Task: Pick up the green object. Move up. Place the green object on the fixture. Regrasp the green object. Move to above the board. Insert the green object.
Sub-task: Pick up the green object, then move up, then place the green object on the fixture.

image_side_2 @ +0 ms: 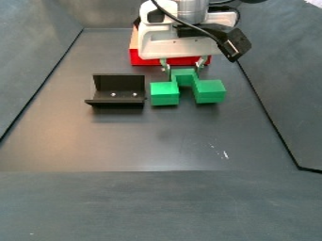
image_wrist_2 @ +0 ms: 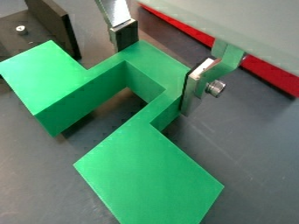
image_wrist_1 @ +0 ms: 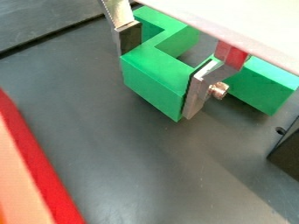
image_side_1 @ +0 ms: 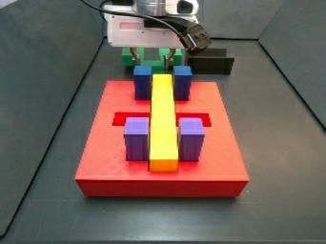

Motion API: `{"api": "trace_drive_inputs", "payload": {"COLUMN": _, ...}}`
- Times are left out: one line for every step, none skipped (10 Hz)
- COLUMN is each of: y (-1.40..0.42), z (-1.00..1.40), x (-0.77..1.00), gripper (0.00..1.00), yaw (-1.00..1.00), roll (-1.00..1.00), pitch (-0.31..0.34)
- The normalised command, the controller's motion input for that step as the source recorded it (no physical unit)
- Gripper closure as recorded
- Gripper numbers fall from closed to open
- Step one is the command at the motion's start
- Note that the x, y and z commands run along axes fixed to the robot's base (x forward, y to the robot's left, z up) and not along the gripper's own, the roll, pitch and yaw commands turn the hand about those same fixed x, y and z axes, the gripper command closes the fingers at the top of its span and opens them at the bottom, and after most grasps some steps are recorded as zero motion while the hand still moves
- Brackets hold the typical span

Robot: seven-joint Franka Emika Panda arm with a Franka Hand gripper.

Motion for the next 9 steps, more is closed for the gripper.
{"api": "trace_drive_inputs", "payload": {"y": 0.00, "z": 0.00, "x": 0.00, "gripper": 1.00, "yaw": 0.00, "roll": 0.00, "pitch": 0.000}}
{"api": "trace_drive_inputs", "payload": {"y": 0.00, "z": 0.83, "x": 0.00, "gripper": 1.00, "yaw": 0.00, "roll": 0.00, "pitch": 0.000}}
{"api": "trace_drive_inputs", "payload": {"y": 0.01, "z": 0.77, "x": -0.07, "gripper": 1.00, "yaw": -0.03, "roll": 0.00, "pitch": 0.033}}
{"api": "trace_drive_inputs", "payload": {"y": 0.01, "z": 0.65, "x": -0.08, "gripper": 1.00, "yaw": -0.03, "roll": -0.01, "pitch": 0.037}}
{"api": "trace_drive_inputs", "payload": {"y": 0.01, "z": 0.26, "x": -0.04, "gripper": 1.00, "yaw": -0.02, "roll": -0.02, "pitch": -0.007}}
{"api": "trace_drive_inputs", "payload": {"y": -0.03, "z": 0.00, "x": 0.00, "gripper": 1.00, "yaw": 0.00, "roll": 0.00, "pitch": 0.000}}
{"api": "trace_drive_inputs", "payload": {"y": 0.00, "z": -0.05, "x": -0.09, "gripper": 1.00, "yaw": 0.00, "roll": 0.03, "pitch": 0.029}}
{"api": "trace_drive_inputs", "payload": {"y": 0.05, "z": 0.00, "x": 0.00, "gripper": 1.00, "yaw": -0.07, "roll": -0.07, "pitch": 0.000}}
{"api": "trace_drive_inputs", "payload": {"y": 0.06, "z": 0.00, "x": 0.01, "gripper": 1.00, "yaw": -0.06, "roll": -0.13, "pitch": 0.000}}
